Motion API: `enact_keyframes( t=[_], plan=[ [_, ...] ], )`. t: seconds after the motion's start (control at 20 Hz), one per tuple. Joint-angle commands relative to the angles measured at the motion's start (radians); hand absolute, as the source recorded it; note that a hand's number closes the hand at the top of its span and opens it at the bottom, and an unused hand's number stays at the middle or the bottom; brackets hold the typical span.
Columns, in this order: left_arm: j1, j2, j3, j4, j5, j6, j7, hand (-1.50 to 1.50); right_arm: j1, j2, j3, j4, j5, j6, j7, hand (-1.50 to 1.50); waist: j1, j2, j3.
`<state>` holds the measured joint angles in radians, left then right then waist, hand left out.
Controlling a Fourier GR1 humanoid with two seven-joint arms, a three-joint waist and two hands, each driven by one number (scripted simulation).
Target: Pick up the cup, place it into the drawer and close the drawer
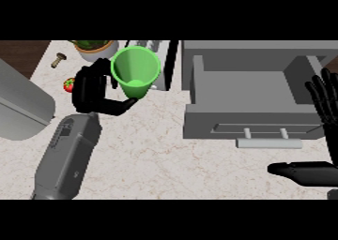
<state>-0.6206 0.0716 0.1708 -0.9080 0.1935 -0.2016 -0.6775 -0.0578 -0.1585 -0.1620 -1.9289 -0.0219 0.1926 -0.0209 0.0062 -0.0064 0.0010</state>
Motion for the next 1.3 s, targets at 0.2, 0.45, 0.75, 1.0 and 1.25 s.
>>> enact_keyframes(
  t=[0.2, 0.45, 0.75, 1.0, 1.25],
  plan=[
    [-0.19, -0.038, -0.081, -0.124, -0.057, 0.154, 0.252, 1.5, 0.041, -0.021, -0.042, -0.045, -0.072, 0.043, 0.012, -1.5, -0.019, 0.004, -0.001],
    [-0.323, -0.071, -0.148, -0.149, -0.047, 0.278, 0.413, 1.5, -0.012, -0.005, -0.011, -0.005, -0.017, 0.008, 0.021, -1.5, -0.015, 0.005, -0.001],
    [-0.48, -0.071, -0.211, 0.056, 0.016, 0.41, 0.387, 1.5, 0.03, 0.002, 0.002, -0.053, -0.019, 0.022, 0.008, -1.5, -0.036, 0.009, -0.001],
    [-0.546, -0.072, -0.306, 0.172, 0.119, 0.476, 0.395, 1.5, -0.034, -0.026, -0.036, 0.079, -0.028, 0.039, -0.037, -1.5, -0.034, 0.011, 0.0],
    [-0.607, -0.072, -0.361, 0.318, 0.209, 0.499, 0.351, 1.5, -0.021, -0.028, -0.04, 0.044, -0.046, 0.047, -0.021, -1.5, -0.049, 0.014, 0.0]
  ],
)
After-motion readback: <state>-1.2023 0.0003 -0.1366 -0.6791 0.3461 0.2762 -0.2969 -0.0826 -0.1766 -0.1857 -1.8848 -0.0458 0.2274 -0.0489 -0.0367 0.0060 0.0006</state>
